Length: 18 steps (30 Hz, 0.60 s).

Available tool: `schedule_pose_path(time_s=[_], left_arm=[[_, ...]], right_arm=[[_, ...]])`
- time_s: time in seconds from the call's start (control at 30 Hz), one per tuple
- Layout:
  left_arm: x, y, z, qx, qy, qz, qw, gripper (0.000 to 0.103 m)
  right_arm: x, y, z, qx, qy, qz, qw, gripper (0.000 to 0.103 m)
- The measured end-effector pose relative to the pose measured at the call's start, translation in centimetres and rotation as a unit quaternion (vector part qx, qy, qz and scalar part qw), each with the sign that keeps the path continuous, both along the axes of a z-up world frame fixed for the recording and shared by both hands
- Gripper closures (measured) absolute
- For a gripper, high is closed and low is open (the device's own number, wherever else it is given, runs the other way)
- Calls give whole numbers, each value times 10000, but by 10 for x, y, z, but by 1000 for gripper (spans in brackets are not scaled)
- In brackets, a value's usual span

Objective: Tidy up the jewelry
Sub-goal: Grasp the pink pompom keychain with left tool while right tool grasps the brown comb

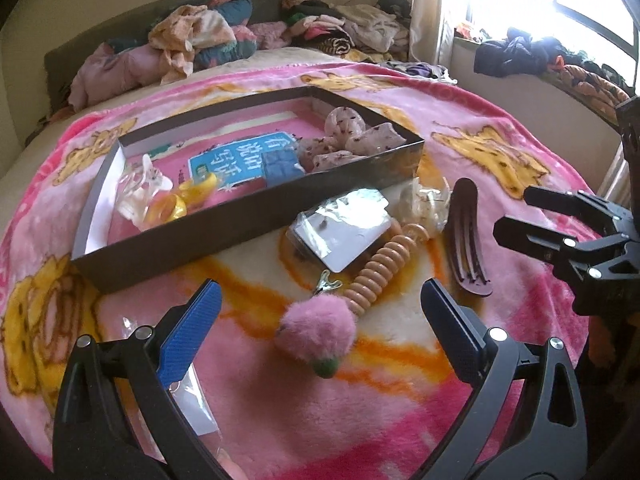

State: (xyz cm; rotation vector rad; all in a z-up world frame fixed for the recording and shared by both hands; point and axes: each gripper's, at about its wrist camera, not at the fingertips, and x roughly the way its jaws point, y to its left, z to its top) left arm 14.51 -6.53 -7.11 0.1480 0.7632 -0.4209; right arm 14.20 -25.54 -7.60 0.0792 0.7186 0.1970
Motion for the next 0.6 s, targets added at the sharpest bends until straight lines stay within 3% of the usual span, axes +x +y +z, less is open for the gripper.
schedule_pose_path(time_s=[0.3,0.4,0.53,0.6], left_arm=[[10,15,-9,-266,384,76,9989,41],[10,15,-11,-331,476,27,9983,53],[7,12,-10,-386,486,-65,9981,76],[6,10,-9,-374,473,-95,9981,77]], right_arm=[[11,7,-12,50,196,81,9998,10],[17,10,-15,112,292,112,9994,16],[25,13,-21,186,422,66,9989,25],[30,16,-24,195,521,24,9984,29]])
